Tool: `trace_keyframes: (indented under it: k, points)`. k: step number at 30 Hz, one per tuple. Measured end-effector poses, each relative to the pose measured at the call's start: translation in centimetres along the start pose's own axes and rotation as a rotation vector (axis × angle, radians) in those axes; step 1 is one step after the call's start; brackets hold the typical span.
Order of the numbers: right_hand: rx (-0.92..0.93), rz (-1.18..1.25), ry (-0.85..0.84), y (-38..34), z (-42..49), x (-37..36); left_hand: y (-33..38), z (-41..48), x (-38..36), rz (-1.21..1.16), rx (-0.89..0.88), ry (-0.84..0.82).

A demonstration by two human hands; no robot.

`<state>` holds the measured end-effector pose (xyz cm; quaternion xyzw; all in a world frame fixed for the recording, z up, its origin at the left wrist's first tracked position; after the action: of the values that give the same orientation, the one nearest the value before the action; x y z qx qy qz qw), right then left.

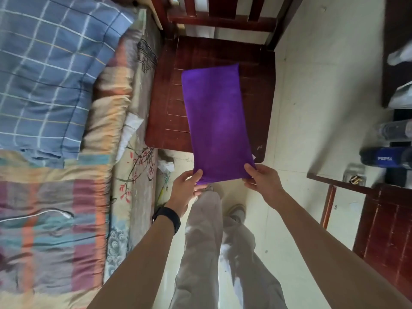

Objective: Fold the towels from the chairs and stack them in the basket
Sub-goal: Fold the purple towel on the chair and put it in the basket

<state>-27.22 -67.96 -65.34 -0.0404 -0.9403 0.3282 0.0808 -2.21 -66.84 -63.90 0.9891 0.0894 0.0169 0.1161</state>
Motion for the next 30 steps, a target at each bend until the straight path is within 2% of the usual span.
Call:
trace_keyframes:
  k: [5,9,14,16,19,22,24,27,28,30]
  points:
    - [-0.096,0.080,-0.009,1.8,-4.1,0.3,-1.3,-2.3,1.9,0.212,0.004,0.136]
    - [-0.160,0.061,0.070,3.2,-7.7,1.4,-3.3,-4.7,2.8,0.192,0.091,0.134]
    - [-0.068,-0.095,0.122,1.1,-9.8,1.3,-2.6,-7.0,2.8,0.117,-0.028,0.168]
    - [0.012,-0.086,0.109,-1.6,-9.1,0.6,-1.1,-7.1,2.5,0.066,-0.045,0.132]
    - [0.084,-0.032,0.115,-6.0,-6.8,-0.1,3.0,-6.9,1.5,0.053,-0.032,-0.017]
    - [0.076,0.134,0.042,-9.7,-3.9,-1.2,8.1,-5.4,1.0,0.282,-0.148,-0.104]
    - [0.115,0.039,0.015,-11.5,-1.4,-1.5,11.4,-3.7,1.2,0.442,-0.284,-0.033]
    - [0.271,-0.410,0.077,-14.1,2.6,-1.5,16.0,-1.0,1.3,0.684,-0.421,0.188]
    - [0.307,-0.503,0.095,-14.8,3.8,-1.8,17.0,0.1,1.0,0.718,-0.425,0.206]
    - [0.324,-0.539,0.110,-15.6,6.1,-2.6,18.1,2.8,0.4,0.641,-0.366,0.167]
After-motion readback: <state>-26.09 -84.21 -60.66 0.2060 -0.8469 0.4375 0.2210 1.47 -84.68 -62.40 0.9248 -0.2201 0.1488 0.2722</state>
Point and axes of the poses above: each hand's wrist, its own z-axis towards the middle knuckle, its own x-axis out of the back of the hand, y = z × x, the point moved 8 cm from there along z, towards the middle knuckle, and after that the axes turned 10 degrees about x, right-handed, at the moved point
